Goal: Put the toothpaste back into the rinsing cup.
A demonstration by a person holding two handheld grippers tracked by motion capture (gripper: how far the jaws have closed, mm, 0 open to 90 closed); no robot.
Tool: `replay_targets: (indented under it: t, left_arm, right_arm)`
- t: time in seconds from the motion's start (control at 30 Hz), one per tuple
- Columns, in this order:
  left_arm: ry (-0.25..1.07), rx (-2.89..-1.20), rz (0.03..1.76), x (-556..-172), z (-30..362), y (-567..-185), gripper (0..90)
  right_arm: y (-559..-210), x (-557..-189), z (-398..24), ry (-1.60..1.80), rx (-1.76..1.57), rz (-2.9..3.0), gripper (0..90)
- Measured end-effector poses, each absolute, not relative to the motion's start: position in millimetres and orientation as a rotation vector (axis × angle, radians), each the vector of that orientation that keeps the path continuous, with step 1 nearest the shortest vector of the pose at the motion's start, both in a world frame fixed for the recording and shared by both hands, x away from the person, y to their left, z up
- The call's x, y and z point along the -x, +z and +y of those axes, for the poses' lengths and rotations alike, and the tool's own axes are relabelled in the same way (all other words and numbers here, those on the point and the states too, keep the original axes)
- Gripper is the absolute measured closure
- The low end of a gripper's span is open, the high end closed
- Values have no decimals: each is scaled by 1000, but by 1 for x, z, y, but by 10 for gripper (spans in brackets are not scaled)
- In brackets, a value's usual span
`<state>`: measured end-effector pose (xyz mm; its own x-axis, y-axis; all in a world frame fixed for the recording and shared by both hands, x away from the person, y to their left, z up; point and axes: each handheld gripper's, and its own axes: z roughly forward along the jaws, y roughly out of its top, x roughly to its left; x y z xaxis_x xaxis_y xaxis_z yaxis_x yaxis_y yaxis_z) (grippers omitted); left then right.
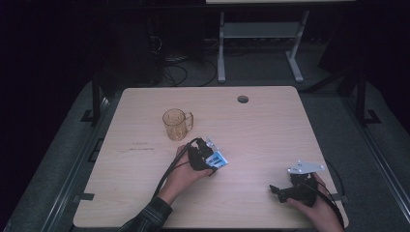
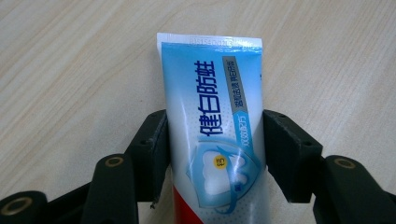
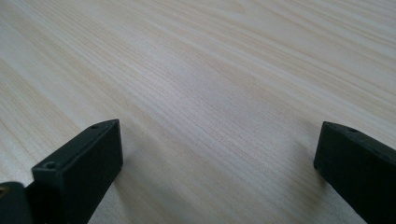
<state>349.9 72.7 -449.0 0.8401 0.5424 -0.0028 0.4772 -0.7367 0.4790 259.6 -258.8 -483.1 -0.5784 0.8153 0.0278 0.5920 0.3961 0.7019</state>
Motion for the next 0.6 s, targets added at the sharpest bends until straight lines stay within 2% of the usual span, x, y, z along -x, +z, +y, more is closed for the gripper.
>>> replay_targets:
  t: [0.33, 0.6]
  left_arm:
    - [179, -2552, 767, -349, 72, -447, 579]
    - [97, -2535, 769, -354, 78, -445, 683]
  right_arm:
    - [-483, -259, -259, 978, -1225, 2337, 5]
    - [-483, -259, -259, 979, -1225, 2337, 6]
